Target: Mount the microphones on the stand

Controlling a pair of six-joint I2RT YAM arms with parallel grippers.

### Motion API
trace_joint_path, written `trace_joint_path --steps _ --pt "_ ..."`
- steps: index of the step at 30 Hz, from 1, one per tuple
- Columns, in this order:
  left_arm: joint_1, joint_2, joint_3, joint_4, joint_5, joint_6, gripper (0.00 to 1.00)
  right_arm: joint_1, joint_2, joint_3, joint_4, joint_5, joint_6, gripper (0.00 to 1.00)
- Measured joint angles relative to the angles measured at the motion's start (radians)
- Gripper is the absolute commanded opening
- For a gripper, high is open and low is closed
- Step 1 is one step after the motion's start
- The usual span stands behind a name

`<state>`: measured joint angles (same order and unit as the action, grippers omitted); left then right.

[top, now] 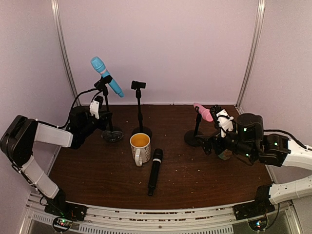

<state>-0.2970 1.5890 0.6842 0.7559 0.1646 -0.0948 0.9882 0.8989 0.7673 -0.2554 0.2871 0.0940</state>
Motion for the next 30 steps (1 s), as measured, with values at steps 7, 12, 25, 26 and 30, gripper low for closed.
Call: trace_joint_path --steps 7,12,25,26,30 --pt "0.0 0.04 -0.04 0.077 0.023 -0.005 0.19 0.0 -0.001 -0.009 0.006 -0.002 0.006 0.98" --pt "0.0 0.047 -0.077 0.095 0.018 -0.021 0.24 0.0 -0.001 -0.015 0.015 -0.007 0.011 0.98" --pt "-0.054 -0.044 -0.161 0.105 -0.146 -0.079 0.64 0.0 -0.043 -0.062 0.045 -0.018 0.01 0.98" --pt "-0.071 -0.06 -0.189 0.105 -0.167 -0.075 0.64 0.0 -0.045 -0.067 0.049 -0.018 0.008 0.98" --pt "-0.133 -0.112 -0.26 0.079 -0.235 -0.071 0.63 0.0 -0.042 -0.068 0.058 -0.025 0.006 0.98"
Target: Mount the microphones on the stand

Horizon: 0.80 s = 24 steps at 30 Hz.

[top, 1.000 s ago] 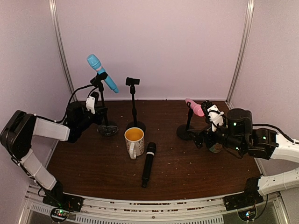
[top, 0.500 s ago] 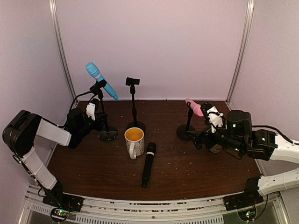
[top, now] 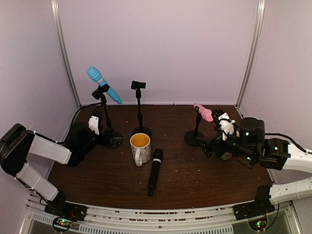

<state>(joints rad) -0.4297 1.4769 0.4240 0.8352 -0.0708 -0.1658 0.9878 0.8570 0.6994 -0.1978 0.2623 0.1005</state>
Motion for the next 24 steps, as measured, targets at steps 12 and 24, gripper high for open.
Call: trace_joint_path --steps 12,24 --pt "-0.231 -0.253 0.017 -0.182 -0.102 0.03 0.55 0.0 0.013 -0.02 0.017 -0.02 0.001 0.97" --pt "-0.252 -0.04 0.363 -0.22 -0.07 0.083 0.56 0.0 0.011 -0.025 0.023 -0.024 0.008 0.97"
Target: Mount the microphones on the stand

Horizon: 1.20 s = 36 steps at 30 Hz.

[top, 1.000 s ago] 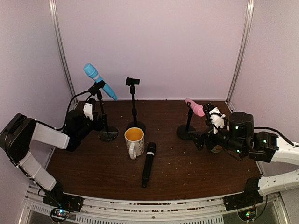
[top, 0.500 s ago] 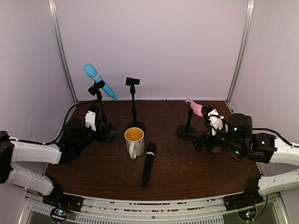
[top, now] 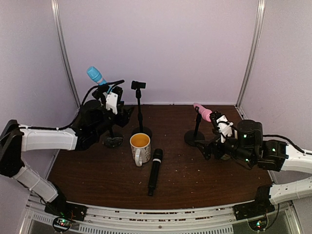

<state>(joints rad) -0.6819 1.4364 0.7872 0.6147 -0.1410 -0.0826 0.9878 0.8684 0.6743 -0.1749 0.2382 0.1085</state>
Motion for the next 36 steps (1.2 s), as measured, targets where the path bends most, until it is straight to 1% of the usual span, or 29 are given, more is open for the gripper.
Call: trace_joint_path --steps 4,11,15,24,30,36 --pt "0.0 0.11 0.137 -0.023 0.003 0.028 0.58 0.0 -0.016 -0.019 0.0 0.001 0.0 0.97" --pt "0.026 0.25 0.332 -0.093 0.013 0.05 0.54 0.0 -0.019 -0.033 0.0 0.002 0.0 0.97" --pt "0.055 0.307 0.388 -0.119 0.034 0.058 0.52 0.0 -0.021 -0.037 0.0 0.004 0.0 0.97" --pt "0.085 0.363 0.42 -0.132 0.082 0.059 0.44 0.0 -0.02 -0.043 0.0 0.006 -0.001 0.97" --pt "0.096 0.375 0.445 -0.132 0.14 0.063 0.34 0.0 -0.014 -0.044 0.0 0.006 0.0 0.97" --pt "0.097 0.39 0.486 -0.131 0.212 0.064 0.14 0.0 -0.013 -0.044 0.0 0.006 0.0 0.97"
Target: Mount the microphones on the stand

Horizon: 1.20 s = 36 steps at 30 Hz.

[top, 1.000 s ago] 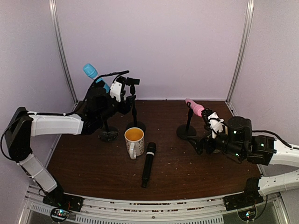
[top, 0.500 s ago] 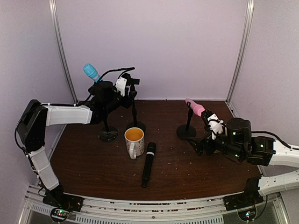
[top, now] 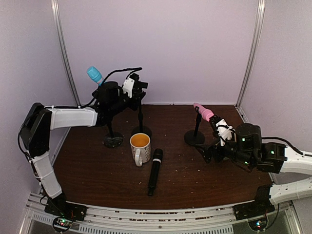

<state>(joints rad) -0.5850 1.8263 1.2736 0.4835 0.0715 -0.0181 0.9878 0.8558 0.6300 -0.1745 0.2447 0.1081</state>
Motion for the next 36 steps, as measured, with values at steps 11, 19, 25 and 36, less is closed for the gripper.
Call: trace_joint_path --steps 11,19,25,36 --pt "0.002 0.003 0.034 -0.017 0.151 -0.014 0.01 0.0 -0.011 0.0 -0.01 0.016 0.0 0.97" --pt "-0.047 -0.04 0.051 -0.041 0.234 -0.032 0.01 0.0 -0.017 0.0 -0.011 0.019 0.009 0.97" --pt "-0.127 -0.111 0.053 -0.06 0.307 -0.06 0.0 0.0 -0.031 0.0 -0.016 0.019 0.019 0.96" --pt "-0.294 -0.161 0.018 -0.068 0.396 -0.094 0.0 0.0 -0.101 -0.021 -0.04 0.018 0.055 0.9"
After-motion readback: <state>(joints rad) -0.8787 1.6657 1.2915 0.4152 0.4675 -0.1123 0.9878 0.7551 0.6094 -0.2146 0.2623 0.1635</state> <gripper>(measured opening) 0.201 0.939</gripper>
